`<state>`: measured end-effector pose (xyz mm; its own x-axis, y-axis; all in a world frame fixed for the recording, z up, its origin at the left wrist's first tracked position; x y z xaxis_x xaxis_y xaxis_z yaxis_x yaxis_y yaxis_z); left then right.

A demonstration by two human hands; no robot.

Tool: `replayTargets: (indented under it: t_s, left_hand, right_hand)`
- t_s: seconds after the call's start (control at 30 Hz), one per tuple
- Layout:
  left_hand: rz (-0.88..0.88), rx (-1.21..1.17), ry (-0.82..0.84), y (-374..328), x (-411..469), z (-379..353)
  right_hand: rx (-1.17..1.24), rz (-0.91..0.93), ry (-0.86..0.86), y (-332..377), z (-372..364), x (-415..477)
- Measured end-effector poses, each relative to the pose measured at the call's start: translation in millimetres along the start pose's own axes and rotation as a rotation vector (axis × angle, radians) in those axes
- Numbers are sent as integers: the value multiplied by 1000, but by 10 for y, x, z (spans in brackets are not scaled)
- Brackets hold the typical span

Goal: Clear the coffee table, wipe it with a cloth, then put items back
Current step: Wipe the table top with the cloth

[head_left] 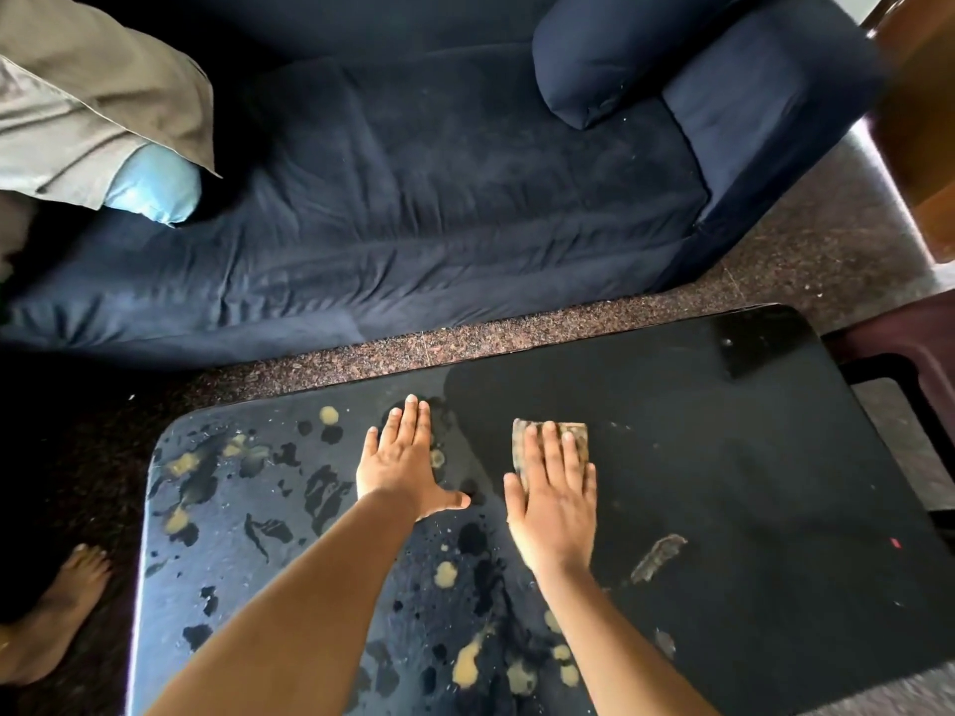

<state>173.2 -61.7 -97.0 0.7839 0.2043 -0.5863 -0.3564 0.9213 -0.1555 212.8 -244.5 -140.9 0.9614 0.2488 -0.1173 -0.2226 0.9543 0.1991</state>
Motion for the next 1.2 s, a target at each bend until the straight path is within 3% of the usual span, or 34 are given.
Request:
replayTargets:
  t_s: [0.13, 0.17, 0.2, 0.3, 0.37, 0.43, 0.57, 0.63, 0.7, 0.77, 0.83, 0.93, 1.0, 1.03, 1.13, 1.2]
  left_hand:
    - [0, 6, -2, 3, -5, -12]
    - [3, 7, 1, 1, -1, -9]
    - [6, 10, 5, -9, -1, -5]
    - [25, 19, 19, -43, 7, 18]
    - [38, 24, 32, -71, 14, 29]
    - [54, 32, 43, -93, 18, 39]
    - [69, 29, 60, -123, 24, 64]
    - [73, 28, 59, -135, 15, 69]
    - [76, 26, 55, -135, 12, 67]
    - [76, 22, 49, -133, 7, 60]
    - [78, 16, 40, -127, 8, 50]
    - [82, 0, 24, -128, 9, 38]
    - [84, -22, 1, -124, -6, 30]
    - [85, -34, -17, -123, -29, 5]
    - [99, -47, -99, -149, -138, -103]
    - [91, -34, -175, -183, -233, -189]
  right_hand:
    - [-139, 563, 37, -180, 35, -150]
    - [-187, 624, 40, -289, 63, -110]
    - [-210, 580, 34, -381, 77, -66]
    - [-108, 68, 28, -354, 81, -30]
    - [-33, -70, 5, -122, 21, -129]
    - [-12, 64, 8, 7, -24, -263]
    - [-155, 509, 47, -318, 46, -272]
    - [-174, 390, 40, -460, 71, -195]
    - [-105, 66, 29, -393, 77, -177]
    - [-18, -105, -4, -165, 24, -285]
    - [24, -16, -12, 25, -18, -453]
    - [-63, 356, 26, -73, -14, -607]
    - [-131, 499, 43, -276, -1, -540]
    - [-148, 482, 44, -366, 10, -500]
    - [-62, 127, 42, -368, 39, -455]
    - [18, 11, 17, -189, 28, -543]
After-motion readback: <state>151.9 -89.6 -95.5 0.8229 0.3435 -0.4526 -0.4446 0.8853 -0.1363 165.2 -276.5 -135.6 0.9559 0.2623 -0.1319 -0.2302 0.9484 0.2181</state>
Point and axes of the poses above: each hand's wrist, its own x-axis towards the middle knuckle, its own z-axis out of the back of the hand, y = z × x, the point moved 2 cm from there along x, towards the middle knuckle, and after that the axes turned 9 degrees about -z, right-handed, at the moved point
